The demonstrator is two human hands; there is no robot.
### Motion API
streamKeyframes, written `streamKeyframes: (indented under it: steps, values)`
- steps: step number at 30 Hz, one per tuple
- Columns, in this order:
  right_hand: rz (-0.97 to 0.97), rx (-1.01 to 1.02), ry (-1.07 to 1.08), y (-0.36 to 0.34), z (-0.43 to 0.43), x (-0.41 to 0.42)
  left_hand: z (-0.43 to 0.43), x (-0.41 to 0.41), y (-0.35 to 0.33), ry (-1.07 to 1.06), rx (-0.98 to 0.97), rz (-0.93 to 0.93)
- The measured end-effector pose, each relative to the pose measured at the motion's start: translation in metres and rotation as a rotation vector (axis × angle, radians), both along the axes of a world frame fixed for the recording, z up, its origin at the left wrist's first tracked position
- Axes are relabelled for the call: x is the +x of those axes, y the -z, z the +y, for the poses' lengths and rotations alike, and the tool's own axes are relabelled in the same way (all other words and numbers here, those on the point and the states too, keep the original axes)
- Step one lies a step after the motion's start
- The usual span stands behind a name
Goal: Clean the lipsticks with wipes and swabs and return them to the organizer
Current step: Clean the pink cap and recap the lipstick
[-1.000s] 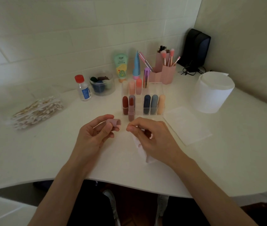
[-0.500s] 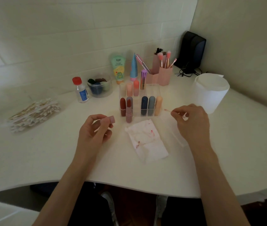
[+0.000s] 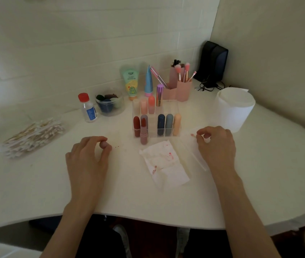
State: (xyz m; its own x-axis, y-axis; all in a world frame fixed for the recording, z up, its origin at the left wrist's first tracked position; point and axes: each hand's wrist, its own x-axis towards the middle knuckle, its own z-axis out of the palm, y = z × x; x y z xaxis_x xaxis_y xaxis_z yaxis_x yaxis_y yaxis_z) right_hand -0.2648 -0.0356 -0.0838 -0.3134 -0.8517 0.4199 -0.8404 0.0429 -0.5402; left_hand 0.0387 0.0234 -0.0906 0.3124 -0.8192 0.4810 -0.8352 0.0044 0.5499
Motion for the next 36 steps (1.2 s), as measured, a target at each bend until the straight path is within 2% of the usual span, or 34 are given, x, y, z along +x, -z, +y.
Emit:
streamKeyframes:
  steps: [5,11,14,16,21,24,29,31,34,36]
  values:
    - [0.012,-0.047,-0.025,0.002,-0.001,0.007,-0.004,-0.005,0.003,-0.024,0.02,-0.056]
    - [0.012,-0.085,-0.025,0.001,-0.001,0.011,-0.004,-0.007,-0.002,0.01,0.101,0.06]
    - [0.004,-0.106,-0.03,0.0,-0.001,0.015,0.003,-0.016,-0.014,0.047,-0.035,0.109]
    - [0.008,-0.131,-0.037,-0.001,0.0,0.018,0.004,-0.029,-0.024,0.113,-0.058,0.089]
    - [0.006,-0.174,-0.074,-0.002,0.003,0.025,-0.022,-0.061,-0.028,0.15,0.206,0.112]
    - [-0.009,-0.191,-0.12,-0.002,0.004,0.026,-0.036,-0.07,-0.029,0.101,0.299,0.045]
    - [-0.028,-0.241,-0.215,-0.005,0.006,0.035,-0.042,-0.072,-0.026,0.072,0.198,0.068]
    - [-0.02,-0.256,-0.3,-0.007,0.01,0.042,-0.038,-0.073,-0.028,0.146,0.131,0.224]
    - [-0.117,-0.204,-0.525,-0.013,0.018,0.053,-0.029,-0.077,-0.034,0.414,0.086,0.632]
    - [-0.16,-0.162,-0.647,-0.014,0.022,0.061,-0.027,-0.075,-0.034,0.506,0.081,0.771]
